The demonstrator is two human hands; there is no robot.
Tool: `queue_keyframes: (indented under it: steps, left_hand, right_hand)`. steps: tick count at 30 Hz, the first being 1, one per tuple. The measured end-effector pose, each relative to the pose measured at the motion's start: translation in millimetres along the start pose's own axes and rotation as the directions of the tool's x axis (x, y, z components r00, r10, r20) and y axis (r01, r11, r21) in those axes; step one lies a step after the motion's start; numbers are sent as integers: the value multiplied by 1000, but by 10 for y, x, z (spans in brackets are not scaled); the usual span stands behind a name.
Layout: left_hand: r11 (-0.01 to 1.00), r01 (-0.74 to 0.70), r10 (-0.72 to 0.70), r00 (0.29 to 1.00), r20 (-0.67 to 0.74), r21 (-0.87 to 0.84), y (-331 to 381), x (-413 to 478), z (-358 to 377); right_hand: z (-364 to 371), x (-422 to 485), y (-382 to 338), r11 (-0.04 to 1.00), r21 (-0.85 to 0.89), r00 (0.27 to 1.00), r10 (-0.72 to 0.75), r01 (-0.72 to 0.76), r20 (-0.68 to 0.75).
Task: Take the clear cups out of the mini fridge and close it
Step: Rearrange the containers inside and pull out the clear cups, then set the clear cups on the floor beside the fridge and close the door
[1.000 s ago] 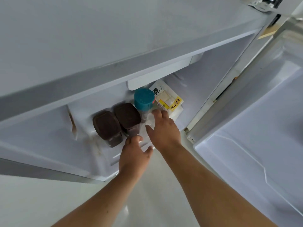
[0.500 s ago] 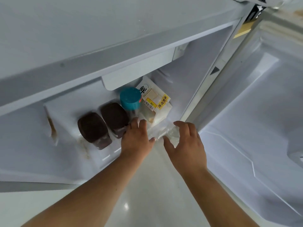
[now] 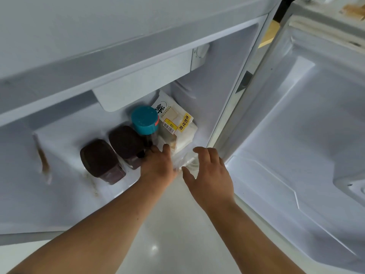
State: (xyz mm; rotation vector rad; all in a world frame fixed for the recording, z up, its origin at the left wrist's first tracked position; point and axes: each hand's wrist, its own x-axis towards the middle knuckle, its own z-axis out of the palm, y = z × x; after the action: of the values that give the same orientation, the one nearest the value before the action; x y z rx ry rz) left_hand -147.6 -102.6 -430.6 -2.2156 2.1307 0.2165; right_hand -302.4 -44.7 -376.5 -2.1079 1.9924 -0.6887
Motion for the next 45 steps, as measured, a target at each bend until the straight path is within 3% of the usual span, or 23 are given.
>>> queue_keyframes:
  steps: [5,14,23,28,37,45]
  left_hand:
    - [994,-50,46,998,41,94,-7,8,38]
    - [974,-176,183,982,-42,147,-90,-234,-128]
    - [955,-246,256,966,43,-168,-99,-1027,-629]
    - [951,-237,260,961,98,-197,-214,-1796,-891]
    - [969,-161,188,972,140,-185,-929,-3014,-991]
    - [977,-106,137,977,161,-186,-1899,-3189,-827]
  right_hand:
    - [49,-39,26,1000,-25,999,19,-19,25]
    - [-168,-228,63,999,-30,1000,21,-20,10]
    - [-793,-801,89,999,0,998,48,-48,47]
    - [-1154,-1323,-18,1000,-2,990,9,-9,139]
    - [-1356,-2176,-619,992,46,945,-128,120,302]
    - [-962,-2363,-1409,983,49,921,-181,175,345]
